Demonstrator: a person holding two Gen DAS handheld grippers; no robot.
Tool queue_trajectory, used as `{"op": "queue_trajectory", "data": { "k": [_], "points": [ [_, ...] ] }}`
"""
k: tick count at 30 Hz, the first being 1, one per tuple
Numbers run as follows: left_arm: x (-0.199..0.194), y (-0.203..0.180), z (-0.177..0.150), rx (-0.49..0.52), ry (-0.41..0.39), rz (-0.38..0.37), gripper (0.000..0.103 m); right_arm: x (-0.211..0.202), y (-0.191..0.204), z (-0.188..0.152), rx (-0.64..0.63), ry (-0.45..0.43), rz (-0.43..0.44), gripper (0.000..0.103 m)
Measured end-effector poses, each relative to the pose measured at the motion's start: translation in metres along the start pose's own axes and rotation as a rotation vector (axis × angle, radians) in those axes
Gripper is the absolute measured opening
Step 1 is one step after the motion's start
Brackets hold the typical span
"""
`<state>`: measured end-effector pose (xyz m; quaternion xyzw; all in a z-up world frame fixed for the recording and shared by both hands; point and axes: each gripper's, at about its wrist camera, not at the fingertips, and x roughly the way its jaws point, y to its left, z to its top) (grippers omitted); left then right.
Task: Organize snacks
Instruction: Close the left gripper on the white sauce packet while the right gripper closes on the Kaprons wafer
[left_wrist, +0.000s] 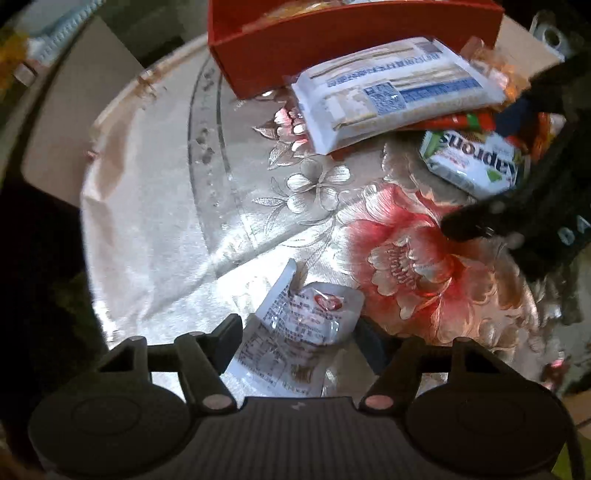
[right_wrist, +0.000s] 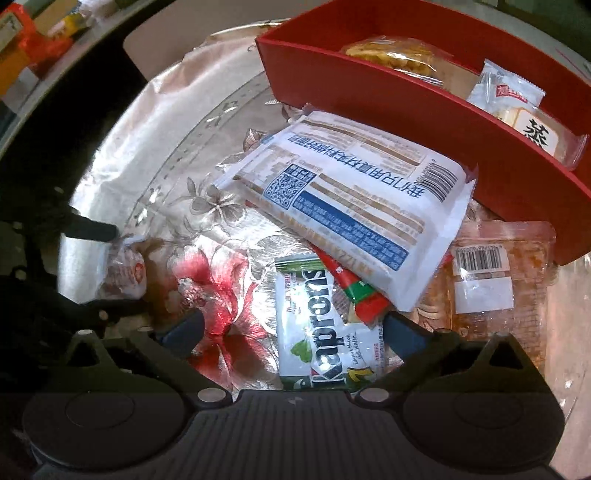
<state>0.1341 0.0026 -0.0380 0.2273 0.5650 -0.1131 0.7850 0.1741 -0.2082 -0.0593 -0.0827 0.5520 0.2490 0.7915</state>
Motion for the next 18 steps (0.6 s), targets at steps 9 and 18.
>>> {"op": "queue_trajectory", "data": {
  "k": [9, 18],
  "points": [
    [-0.007, -0.012, -0.012, -0.228, -0.011, 0.124, 0.063, 0.003, 0.015, -0.015, -0.054, -0.060, -0.089, 0.103],
    [0.009, 0.024, -0.017, -0.482, 0.030, -0.019, 0.077, 0.009, 0.031, -0.016, -0.117, -0.045, -0.197, 0.099]
  ]
}}
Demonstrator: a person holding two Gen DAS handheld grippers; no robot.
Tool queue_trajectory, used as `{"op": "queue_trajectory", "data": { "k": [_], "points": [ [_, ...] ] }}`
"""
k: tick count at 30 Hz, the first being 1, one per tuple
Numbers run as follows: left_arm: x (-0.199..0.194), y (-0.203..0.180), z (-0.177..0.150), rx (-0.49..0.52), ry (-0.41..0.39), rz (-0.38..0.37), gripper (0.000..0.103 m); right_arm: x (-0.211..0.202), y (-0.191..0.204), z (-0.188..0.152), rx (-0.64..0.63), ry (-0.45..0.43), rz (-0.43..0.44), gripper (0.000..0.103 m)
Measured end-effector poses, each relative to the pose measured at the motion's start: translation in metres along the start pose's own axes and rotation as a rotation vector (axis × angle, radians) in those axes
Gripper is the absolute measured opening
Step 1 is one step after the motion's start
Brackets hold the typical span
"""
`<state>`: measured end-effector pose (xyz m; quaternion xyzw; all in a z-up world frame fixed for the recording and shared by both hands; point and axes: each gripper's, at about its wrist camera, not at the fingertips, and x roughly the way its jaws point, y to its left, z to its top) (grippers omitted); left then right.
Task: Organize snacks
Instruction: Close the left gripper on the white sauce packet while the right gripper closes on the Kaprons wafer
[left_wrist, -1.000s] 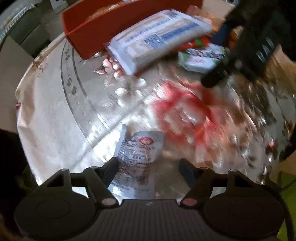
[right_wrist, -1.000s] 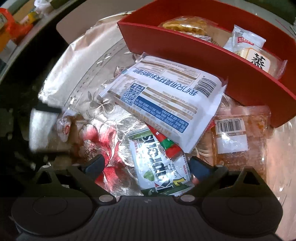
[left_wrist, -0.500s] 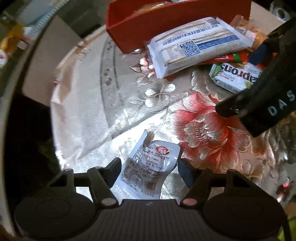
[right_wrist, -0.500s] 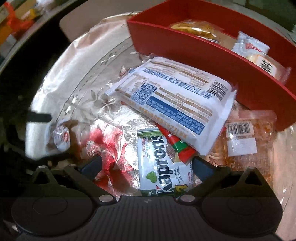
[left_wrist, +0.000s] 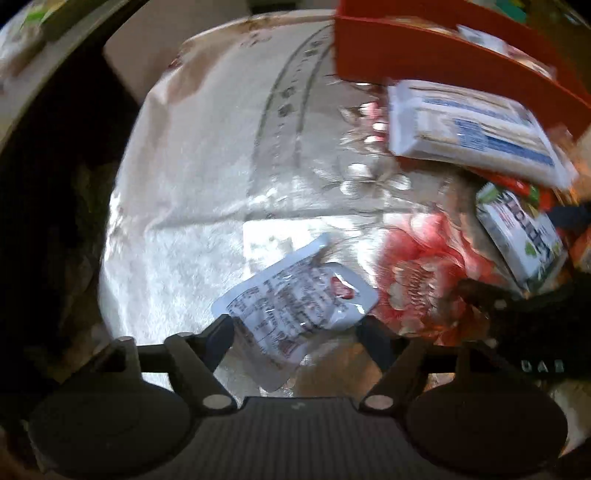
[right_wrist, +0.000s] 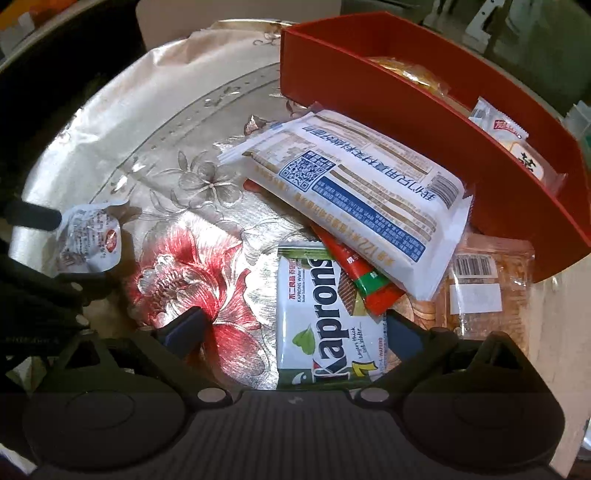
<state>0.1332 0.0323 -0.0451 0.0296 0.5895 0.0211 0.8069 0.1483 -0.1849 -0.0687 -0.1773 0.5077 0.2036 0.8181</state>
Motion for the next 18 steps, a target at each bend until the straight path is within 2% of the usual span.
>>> {"op": "queue_trajectory", "data": {
  "k": [1, 3, 5, 6, 7, 8, 9, 12, 14, 16, 18],
  "points": [
    [0.002, 0.002, 0.000, -0.017, 0.004, 0.004, 0.082, -0.001, 0.000, 0.000, 0.002, -0.001, 0.000, 0.097],
    [0.002, 0.004, -0.002, -0.048, 0.013, -0.012, 0.080, -0.003, 0.000, -0.001, 0.003, -0.005, -0.001, 0.093],
    [0.001, 0.005, -0.001, -0.049, 0.011, -0.049, 0.064, -0.008, -0.001, -0.004, 0.012, -0.013, -0.007, 0.084],
    [-0.001, 0.004, -0.002, -0.036, 0.002, -0.058, 0.061, -0.011, -0.004, -0.004, 0.021, -0.017, -0.010, 0.075],
    [-0.004, 0.000, -0.003, -0.010, -0.011, -0.063, 0.053, -0.015, -0.007, -0.006, 0.037, -0.020, 0.002, 0.066],
    [-0.005, -0.004, -0.004, 0.007, -0.019, -0.066, 0.046, -0.018, -0.012, -0.006, 0.056, -0.021, 0.020, 0.066],
    [-0.007, -0.006, -0.005, 0.017, -0.026, -0.069, 0.044, -0.019, -0.016, -0.007, 0.075, -0.020, 0.040, 0.066],
    [-0.012, -0.008, -0.007, 0.017, -0.041, -0.081, 0.031, -0.023, -0.017, -0.011, 0.085, -0.015, 0.043, 0.066],
    [-0.015, -0.005, -0.006, -0.017, -0.030, -0.146, 0.016, -0.027, -0.019, -0.014, 0.099, -0.014, 0.062, 0.065],
    [-0.017, -0.001, -0.006, -0.036, -0.020, -0.196, 0.012, -0.032, -0.021, -0.016, 0.112, -0.015, 0.076, 0.065],
    [-0.022, -0.002, -0.008, -0.019, -0.026, -0.192, 0.009, -0.038, -0.022, -0.019, 0.121, -0.021, 0.085, 0.065]
  ]
}}
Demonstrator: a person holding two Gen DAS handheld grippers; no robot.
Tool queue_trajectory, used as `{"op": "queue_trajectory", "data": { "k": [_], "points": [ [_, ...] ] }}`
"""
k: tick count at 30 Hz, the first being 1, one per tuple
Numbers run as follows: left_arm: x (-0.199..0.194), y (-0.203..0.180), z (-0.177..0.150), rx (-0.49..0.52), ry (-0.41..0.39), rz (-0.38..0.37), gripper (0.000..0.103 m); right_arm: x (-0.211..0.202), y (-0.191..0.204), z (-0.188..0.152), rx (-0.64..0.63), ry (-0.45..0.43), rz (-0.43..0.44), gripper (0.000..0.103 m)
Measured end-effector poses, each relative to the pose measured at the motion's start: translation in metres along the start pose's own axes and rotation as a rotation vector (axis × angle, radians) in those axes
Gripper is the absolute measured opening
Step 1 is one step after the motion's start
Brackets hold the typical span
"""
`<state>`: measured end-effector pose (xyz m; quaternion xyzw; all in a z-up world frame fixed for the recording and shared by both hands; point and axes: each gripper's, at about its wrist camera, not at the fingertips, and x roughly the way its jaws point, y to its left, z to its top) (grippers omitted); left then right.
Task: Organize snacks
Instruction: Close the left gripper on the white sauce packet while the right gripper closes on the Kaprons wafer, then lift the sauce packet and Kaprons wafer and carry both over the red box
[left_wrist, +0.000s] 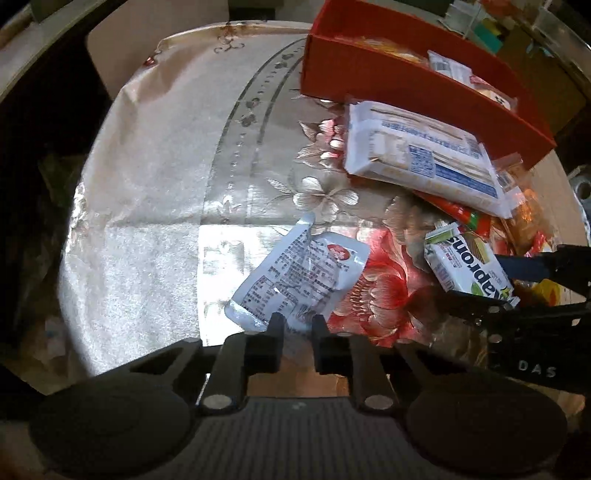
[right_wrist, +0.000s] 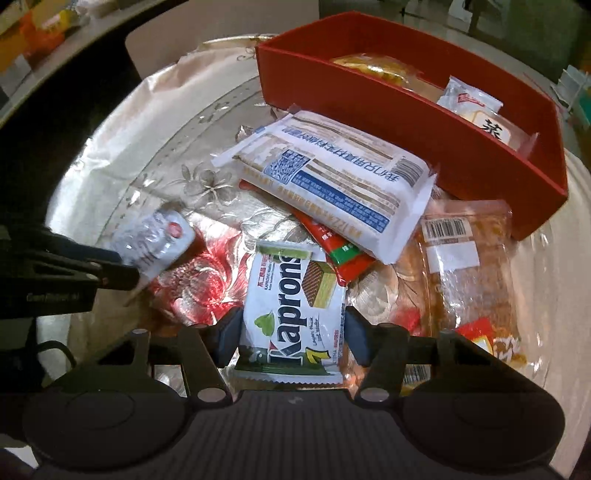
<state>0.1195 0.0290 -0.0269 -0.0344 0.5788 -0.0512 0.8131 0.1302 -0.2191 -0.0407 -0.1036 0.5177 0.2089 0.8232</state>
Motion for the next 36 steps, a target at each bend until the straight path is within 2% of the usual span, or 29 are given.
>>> {"op": "queue_trajectory", "data": {
  "k": [5, 10, 12, 14, 16, 19, 21, 23, 26, 28, 31, 36],
  "points": [
    [-0.001, -0.001, 0.001, -0.008, -0.004, -0.026, 0.002, -0.010, -0.008, -0.005, 0.028, -0.008, 0.019, 0.065],
    [0.000, -0.001, 0.003, -0.020, 0.005, -0.034, 0.004, -0.016, -0.013, -0.009, 0.047, -0.010, 0.032, 0.064],
    [0.000, -0.001, 0.007, -0.025, -0.016, -0.025, 0.015, -0.013, -0.016, -0.010, 0.052, -0.003, 0.030, 0.065],
    [0.001, -0.004, 0.015, -0.027, -0.046, -0.013, 0.047, -0.013, -0.018, -0.011, 0.058, -0.001, 0.037, 0.065],
    [0.006, -0.009, 0.022, -0.020, -0.061, -0.006, 0.057, -0.013, -0.021, -0.010, 0.063, -0.003, 0.047, 0.065],
    [0.020, -0.023, 0.027, 0.027, -0.046, 0.041, 0.058, -0.012, -0.023, -0.009, 0.073, -0.004, 0.055, 0.065],
    [0.027, -0.029, 0.026, 0.053, -0.050, 0.111, 0.060, -0.013, -0.022, -0.009, 0.069, -0.006, 0.057, 0.065],
    [0.025, -0.026, 0.025, 0.031, -0.056, 0.091, 0.048, -0.014, -0.021, -0.011, 0.064, -0.009, 0.074, 0.065],
    [0.017, -0.025, 0.023, 0.031, -0.079, 0.062, 0.036, -0.020, -0.022, -0.012, 0.067, -0.025, 0.098, 0.065],
    [0.011, -0.021, 0.022, 0.014, -0.083, 0.031, 0.033, -0.025, -0.025, -0.013, 0.078, -0.038, 0.105, 0.064],
    [0.007, -0.016, 0.023, -0.031, -0.071, -0.020, 0.033, -0.029, -0.029, -0.015, 0.097, -0.049, 0.104, 0.064],
    [-0.006, -0.020, 0.021, -0.034, -0.092, -0.080, 0.033, -0.042, -0.033, -0.017, 0.127, -0.085, 0.122, 0.064]
  ]
}}
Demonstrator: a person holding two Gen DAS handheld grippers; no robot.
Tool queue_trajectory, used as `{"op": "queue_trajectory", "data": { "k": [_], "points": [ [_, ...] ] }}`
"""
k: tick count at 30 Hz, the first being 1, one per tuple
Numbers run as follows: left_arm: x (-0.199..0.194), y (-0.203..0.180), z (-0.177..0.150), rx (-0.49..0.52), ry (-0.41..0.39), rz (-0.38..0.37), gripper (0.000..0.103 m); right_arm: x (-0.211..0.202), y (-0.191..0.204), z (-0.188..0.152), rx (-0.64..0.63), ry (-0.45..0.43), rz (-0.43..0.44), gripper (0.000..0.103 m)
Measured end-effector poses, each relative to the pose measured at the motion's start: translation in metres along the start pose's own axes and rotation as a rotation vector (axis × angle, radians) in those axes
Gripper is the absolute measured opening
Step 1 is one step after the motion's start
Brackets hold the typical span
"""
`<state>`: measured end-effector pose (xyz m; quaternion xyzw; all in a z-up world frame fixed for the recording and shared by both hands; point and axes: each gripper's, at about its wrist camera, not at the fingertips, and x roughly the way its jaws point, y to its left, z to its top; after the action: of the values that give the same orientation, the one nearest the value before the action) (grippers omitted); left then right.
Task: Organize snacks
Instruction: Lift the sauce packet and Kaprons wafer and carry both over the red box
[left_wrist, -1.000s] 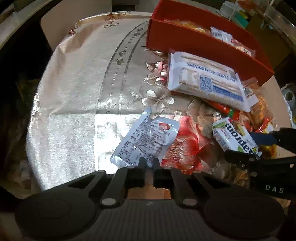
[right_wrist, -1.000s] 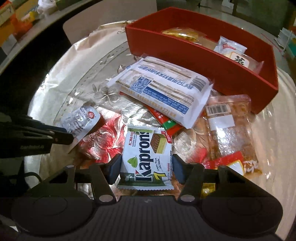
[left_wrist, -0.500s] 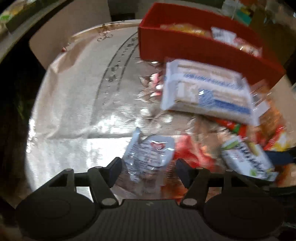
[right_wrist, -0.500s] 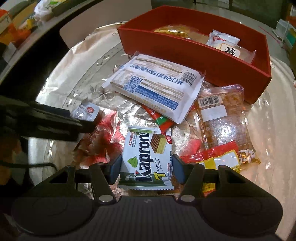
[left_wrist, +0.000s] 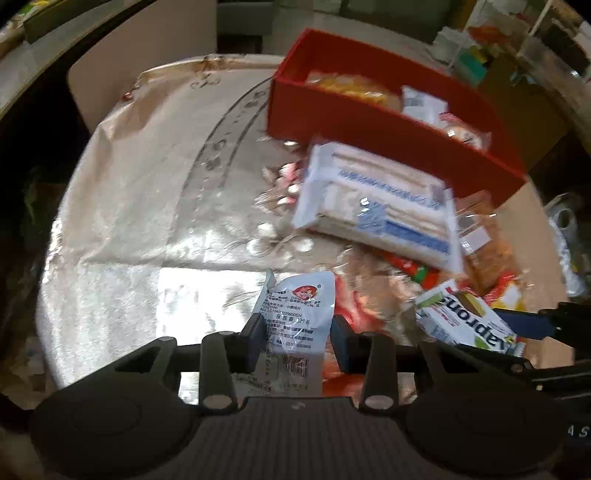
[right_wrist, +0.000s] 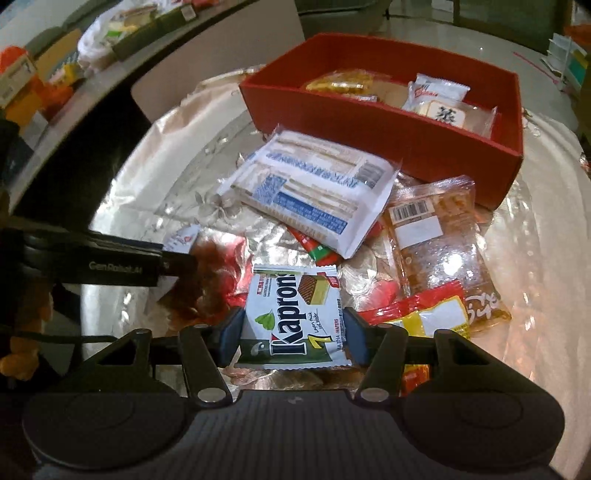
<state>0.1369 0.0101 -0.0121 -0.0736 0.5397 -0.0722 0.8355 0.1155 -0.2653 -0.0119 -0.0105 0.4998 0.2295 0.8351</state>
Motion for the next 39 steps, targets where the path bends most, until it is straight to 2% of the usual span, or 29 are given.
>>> {"op": "queue_trajectory", "data": {
  "k": [9, 16, 22, 39],
  "points": [
    [-0.023, -0.003, 0.010, -0.032, -0.061, -0.128, 0.033, -0.030, -0.008, 0.004, 0.063, -0.094, 0.044, 0.064],
    [-0.036, -0.010, 0.027, -0.048, -0.130, -0.176, 0.033, -0.040, -0.013, 0.018, 0.086, -0.148, 0.055, 0.064],
    [-0.043, -0.016, 0.040, -0.040, -0.189, -0.172, 0.033, -0.045, -0.018, 0.030, 0.097, -0.186, 0.050, 0.064],
    [-0.042, -0.045, 0.079, 0.002, -0.287, -0.150, 0.033, -0.057, -0.042, 0.069, 0.128, -0.286, 0.028, 0.064]
  ]
}}
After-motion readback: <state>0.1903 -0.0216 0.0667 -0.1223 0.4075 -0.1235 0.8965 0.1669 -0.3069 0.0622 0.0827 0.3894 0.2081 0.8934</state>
